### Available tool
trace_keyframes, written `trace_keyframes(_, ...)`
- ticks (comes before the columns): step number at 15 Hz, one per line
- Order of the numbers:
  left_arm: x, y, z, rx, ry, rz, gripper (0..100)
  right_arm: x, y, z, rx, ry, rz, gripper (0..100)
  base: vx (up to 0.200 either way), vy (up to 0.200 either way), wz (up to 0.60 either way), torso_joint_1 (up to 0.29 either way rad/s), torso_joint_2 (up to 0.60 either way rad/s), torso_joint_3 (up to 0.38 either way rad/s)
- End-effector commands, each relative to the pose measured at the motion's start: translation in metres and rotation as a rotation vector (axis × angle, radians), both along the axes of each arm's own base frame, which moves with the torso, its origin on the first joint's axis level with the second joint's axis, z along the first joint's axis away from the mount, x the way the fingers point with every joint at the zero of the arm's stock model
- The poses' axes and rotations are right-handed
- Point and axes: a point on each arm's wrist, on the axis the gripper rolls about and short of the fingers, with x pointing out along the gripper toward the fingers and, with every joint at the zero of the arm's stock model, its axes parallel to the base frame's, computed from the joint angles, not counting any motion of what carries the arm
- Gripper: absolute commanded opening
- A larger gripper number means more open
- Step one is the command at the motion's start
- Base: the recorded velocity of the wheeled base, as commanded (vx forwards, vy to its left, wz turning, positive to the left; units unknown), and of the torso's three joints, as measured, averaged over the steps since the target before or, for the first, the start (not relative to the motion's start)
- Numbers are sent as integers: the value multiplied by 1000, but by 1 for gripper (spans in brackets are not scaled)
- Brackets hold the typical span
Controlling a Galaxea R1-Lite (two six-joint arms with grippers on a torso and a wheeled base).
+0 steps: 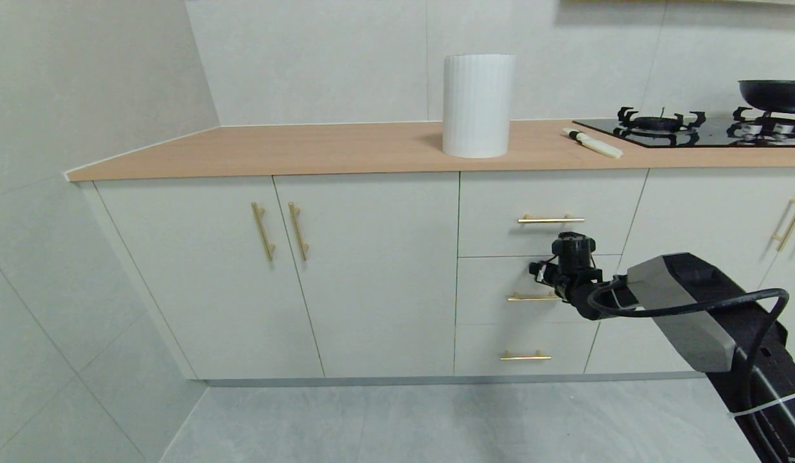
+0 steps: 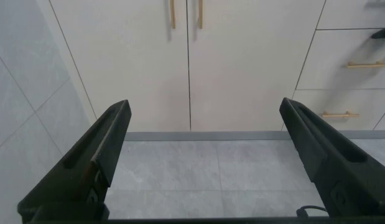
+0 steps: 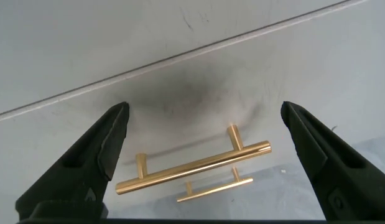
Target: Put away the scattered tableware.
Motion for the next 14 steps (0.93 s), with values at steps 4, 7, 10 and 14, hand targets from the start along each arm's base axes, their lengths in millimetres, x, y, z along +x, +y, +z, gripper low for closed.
trace_keyframes(4,0,0,0,0,0,0,100,4,0,-3,-4,-15,-19,100,0,0,0,0,0,0)
trace_keyframes(7,0,0,0,0,0,0,100,-24,-3,26,-17,35,-31,100,0,0,0,0,0,0)
trace_keyframes(10,0,0,0,0,0,0,100,-72,0,69,-4,79,52,100,0,0,0,0,0,0)
trace_keyframes(14,0,0,0,0,0,0,100,-173,-6,173,-26,-23,103,100,0,0,0,0,0,0)
